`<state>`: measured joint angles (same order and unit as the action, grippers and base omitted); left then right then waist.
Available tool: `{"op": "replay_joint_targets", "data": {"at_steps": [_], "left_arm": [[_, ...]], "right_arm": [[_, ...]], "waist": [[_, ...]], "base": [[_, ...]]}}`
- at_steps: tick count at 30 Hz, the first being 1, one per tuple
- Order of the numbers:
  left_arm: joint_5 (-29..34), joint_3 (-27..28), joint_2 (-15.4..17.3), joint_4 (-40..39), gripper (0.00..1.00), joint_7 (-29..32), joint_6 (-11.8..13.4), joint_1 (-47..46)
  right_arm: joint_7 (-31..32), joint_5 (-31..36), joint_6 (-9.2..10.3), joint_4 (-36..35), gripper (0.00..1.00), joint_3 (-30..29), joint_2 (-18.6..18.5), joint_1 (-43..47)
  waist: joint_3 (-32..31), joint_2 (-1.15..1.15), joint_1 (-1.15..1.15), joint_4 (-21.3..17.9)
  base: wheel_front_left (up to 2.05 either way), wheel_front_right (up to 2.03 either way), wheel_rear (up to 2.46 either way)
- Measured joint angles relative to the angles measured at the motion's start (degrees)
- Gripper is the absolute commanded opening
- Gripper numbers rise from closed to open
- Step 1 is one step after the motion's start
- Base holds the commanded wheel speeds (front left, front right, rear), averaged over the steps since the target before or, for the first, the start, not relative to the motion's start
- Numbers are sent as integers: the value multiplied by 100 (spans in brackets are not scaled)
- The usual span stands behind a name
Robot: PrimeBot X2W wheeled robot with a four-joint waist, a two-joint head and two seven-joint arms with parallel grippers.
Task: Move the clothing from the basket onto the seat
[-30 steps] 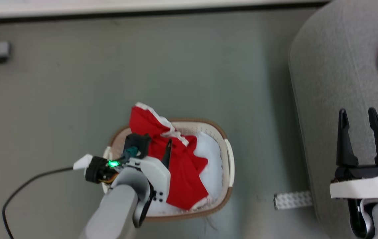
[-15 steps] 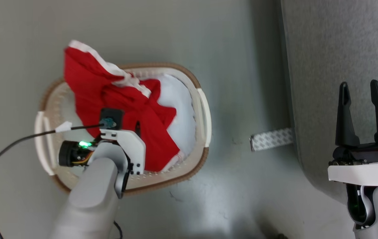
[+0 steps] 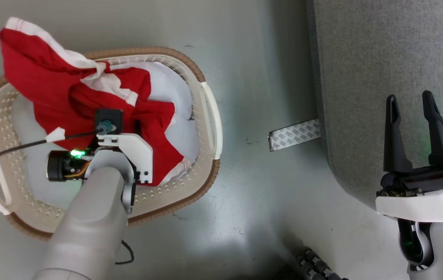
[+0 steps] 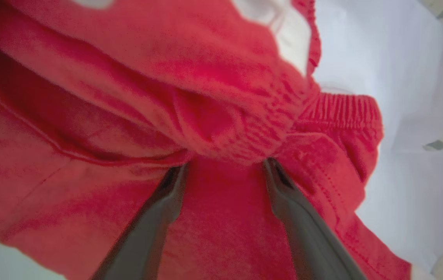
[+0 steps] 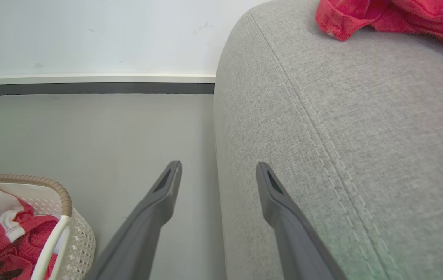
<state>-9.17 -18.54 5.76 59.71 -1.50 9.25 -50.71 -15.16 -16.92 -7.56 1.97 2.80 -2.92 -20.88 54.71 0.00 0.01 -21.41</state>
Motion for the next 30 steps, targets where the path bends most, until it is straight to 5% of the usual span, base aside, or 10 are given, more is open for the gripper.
{"op": "replay_joint_targets", "data": {"at_steps": [1,3,14,24,30], "left_arm": [[0,-19,10,57,100,-11,-1,-23],[4,-85,26,143,0,-46,-42,-79],[-314,-137,-157,372,0,-492,-662,-96],[-1071,-325,-278,-156,0,-1126,-1122,649],[-1758,-849,-292,-998,0,-1178,-957,1295]], "right_arm": [[1,-19,0,-1,100,3,0,8],[1,-38,0,-1,100,-2,0,34],[1,-71,0,140,100,-122,2,-6],[1,229,0,468,100,-464,9,138],[0,381,0,688,100,-573,11,460]], "waist": [[18,0,0,-33],[38,0,-1,-81],[-242,0,0,36],[-1492,0,-1,545],[-2433,0,-2,867]], "base": [[0,0,0],[0,0,0],[0,0,0],[0,0,0],[0,0,0]]}}
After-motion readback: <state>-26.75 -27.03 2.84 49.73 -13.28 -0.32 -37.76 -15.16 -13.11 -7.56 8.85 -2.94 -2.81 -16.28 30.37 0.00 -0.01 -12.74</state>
